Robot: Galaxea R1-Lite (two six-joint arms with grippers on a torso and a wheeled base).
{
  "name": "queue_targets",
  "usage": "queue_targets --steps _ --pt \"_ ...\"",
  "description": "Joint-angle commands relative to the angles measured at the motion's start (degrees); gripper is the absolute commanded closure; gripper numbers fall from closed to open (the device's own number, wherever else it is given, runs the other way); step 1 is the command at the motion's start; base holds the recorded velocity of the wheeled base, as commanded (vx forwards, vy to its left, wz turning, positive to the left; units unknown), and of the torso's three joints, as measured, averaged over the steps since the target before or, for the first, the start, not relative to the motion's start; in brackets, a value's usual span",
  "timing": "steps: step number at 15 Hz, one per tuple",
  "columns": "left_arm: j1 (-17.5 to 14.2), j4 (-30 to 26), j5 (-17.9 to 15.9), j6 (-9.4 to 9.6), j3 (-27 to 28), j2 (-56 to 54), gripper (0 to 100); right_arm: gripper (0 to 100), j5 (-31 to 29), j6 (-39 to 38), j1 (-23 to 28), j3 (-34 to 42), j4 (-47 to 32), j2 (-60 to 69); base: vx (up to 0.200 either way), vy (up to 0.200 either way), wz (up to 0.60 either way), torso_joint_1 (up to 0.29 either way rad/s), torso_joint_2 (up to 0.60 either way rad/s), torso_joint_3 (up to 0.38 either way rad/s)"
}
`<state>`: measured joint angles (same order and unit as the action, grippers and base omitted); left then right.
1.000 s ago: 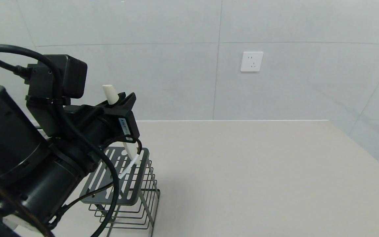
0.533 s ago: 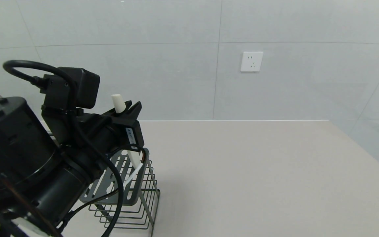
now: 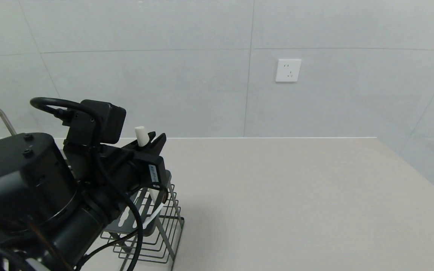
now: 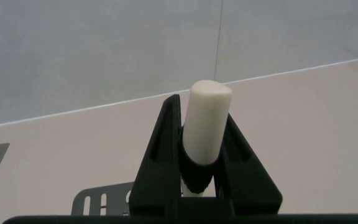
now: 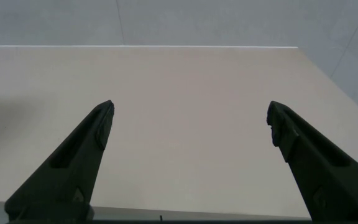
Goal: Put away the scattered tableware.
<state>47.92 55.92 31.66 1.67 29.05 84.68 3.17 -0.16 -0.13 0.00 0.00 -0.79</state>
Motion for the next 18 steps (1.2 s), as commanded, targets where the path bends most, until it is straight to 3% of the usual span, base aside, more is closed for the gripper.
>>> queue_targets --steps 1,6,18 --pt "0.0 -0.1 -0.5 -1.41 -0.5 0.9 100 0 0.1 0.0 0.0 0.0 0.1 -0.1 0.0 0.0 0.0 0.0 0.0 0.0" --pt "-0.1 -0.1 -0.7 -3.16 -2.0 2.0 100 0 0.0 0.0 0.0 0.0 0.0 -0.1 0.0 0.0 0.0 0.0 0.0 0.0" --pt "-1.2 -0.1 -1.6 -3.25 -3.8 3.1 100 0 0.1 0.0 0.0 0.0 0.1 -0.1 0.0 0.0 0.0 0.0 0.0 0.0"
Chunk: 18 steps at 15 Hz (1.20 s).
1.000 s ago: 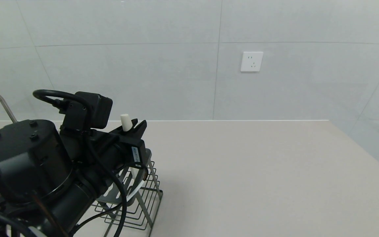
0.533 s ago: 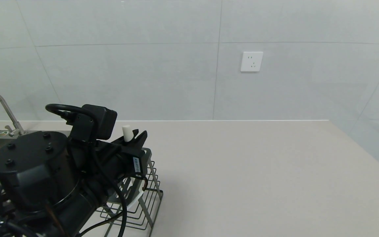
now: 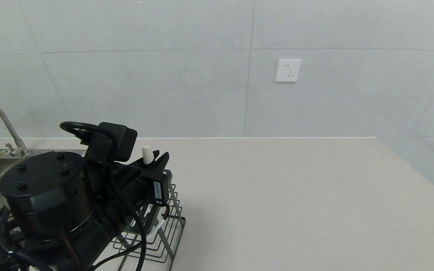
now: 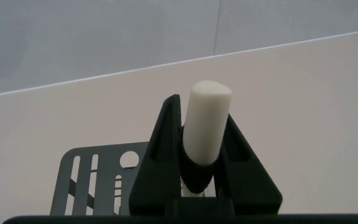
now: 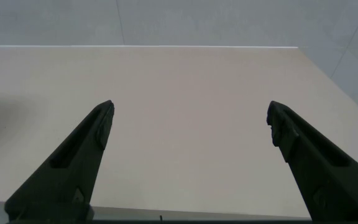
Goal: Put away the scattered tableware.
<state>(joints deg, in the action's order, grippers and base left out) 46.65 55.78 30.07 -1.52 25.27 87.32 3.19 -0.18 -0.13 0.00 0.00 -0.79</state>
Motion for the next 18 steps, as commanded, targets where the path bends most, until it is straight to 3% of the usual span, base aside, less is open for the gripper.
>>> queue_targets --steps 1,10,11,18 --pt "0.0 0.0 0.0 -0.06 -0.1 0.5 100 0 0.1 0.0 0.0 0.0 0.1 -0.1 0.0 0.0 0.0 0.0 0.0 0.0" --pt "0.0 0.1 -3.1 -1.64 -1.2 1.0 100 0 0.0 0.0 0.0 0.0 0.1 -0.1 0.0 0.0 0.0 0.0 0.0 0.0" --pt "0.0 0.1 -3.1 -1.82 -1.2 1.0 0 0 0.0 0.0 0.0 0.0 0.1 -0.1 0.0 0.0 0.0 0.0 0.0 0.0" --pt "-1.2 0.2 -3.4 -1.11 -2.0 -0.3 0 0 0.0 0.0 0.0 0.0 0.1 -0.1 0.0 0.0 0.0 0.0 0.0 0.0"
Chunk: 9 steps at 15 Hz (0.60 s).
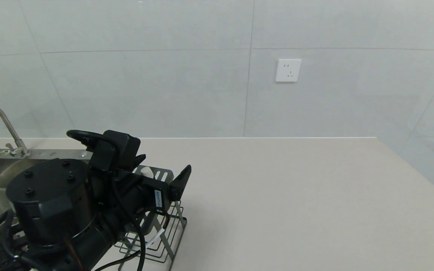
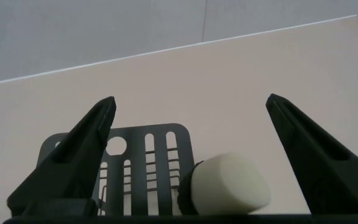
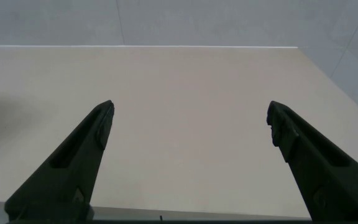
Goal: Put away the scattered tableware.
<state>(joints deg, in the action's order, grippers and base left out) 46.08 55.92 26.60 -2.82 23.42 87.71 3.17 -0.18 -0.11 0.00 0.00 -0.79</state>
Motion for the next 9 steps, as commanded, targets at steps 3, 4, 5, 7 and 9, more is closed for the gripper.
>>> queue_targets --steps 3,4,5,7,9 --pt "-1.2 0.1 -5.6 3.26 -0.2 -5.0 0 0 0.1 0.0 -0.1 0.0 0.1 -0.1 0.0 0.0 0.0 0.0 0.0 0.0" --pt "-2.5 0.6 -9.2 6.33 -0.8 -6.9 0 0 0.1 0.0 -0.1 0.0 0.0 -0.1 0.0 0.0 0.0 0.0 0.0 0.0" --pt "-4.7 2.1 -12.6 8.79 -1.0 -8.2 0 0 0.0 0.0 -0.1 0.0 0.1 -0.1 0.0 0.0 0.0 0.0 0.0 0.0" --pt "-8.5 6.6 -24.6 11.78 -1.1 -8.9 0 0 0.1 0.0 -0.1 0.0 0.1 -0.1 0.0 0.0 0.0 0.0 0.0 0.0" --pt "-12.4 9.1 -35.0 16.44 -1.4 -8.8 0 0 0.1 0.0 -0.1 0.0 0.0 -0.1 0.0 0.0 0.0 0.0 0.0 0.0"
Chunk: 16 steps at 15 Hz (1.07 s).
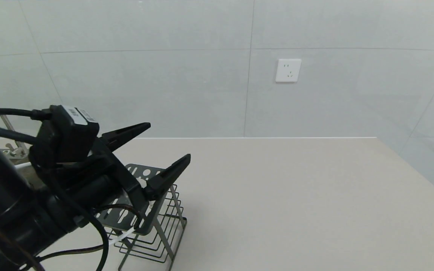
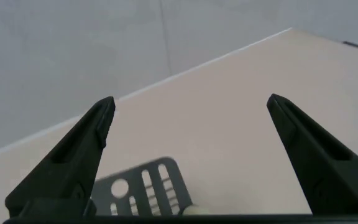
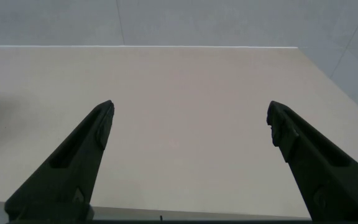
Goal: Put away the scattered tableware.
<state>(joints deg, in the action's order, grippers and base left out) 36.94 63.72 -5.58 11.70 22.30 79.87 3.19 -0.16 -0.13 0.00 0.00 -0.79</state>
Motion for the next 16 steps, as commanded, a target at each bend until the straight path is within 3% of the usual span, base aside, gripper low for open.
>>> queue_targets --steps 1,5,7,9,12,13,16 --pt "-4.6 1.7 -6.3 2.89 -0.1 -0.9 0 0 0.1 0.0 0.0 0.0 0.0 -0.1 0.0 0.0 0.0 0.0 0.0 0.0" --pt "-13.9 1.7 -23.6 2.8 -0.9 -4.6 0 0 0.1 0.0 0.0 0.0 0.0 -0.1 0.0 0.0 0.0 0.0 0.0 0.0" --pt "-17.5 1.7 -29.2 2.36 -0.6 -6.1 0 0 0.0 0.0 0.0 0.0 0.0 -0.1 0.0 0.0 0.0 0.0 0.0 0.0" --pt "-20.7 1.8 -29.7 0.6 -1.5 -8.9 0 0 0.1 0.0 0.0 0.0 0.0 -0.1 0.0 0.0 0.0 0.0 0.0 0.0" --pt "-21.8 1.8 -28.7 0.51 -5.0 -14.8 0 0 0.1 0.0 0.0 0.0 0.1 -0.1 0.0 0.0 0.0 0.0 0.0 0.0" --pt "-22.3 1.6 -26.0 0.25 -6.5 -19.8 0 0 0.1 0.0 0.0 0.0 0.0 -0.1 0.0 0.0 0.0 0.0 0.0 0.0" --pt "-24.2 -0.2 -17.1 -4.23 -11.7 -34.8 0 0 0.0 0.0 0.0 0.0 0.1 -0.1 0.0 0.0 0.0 0.0 0.0 0.0"
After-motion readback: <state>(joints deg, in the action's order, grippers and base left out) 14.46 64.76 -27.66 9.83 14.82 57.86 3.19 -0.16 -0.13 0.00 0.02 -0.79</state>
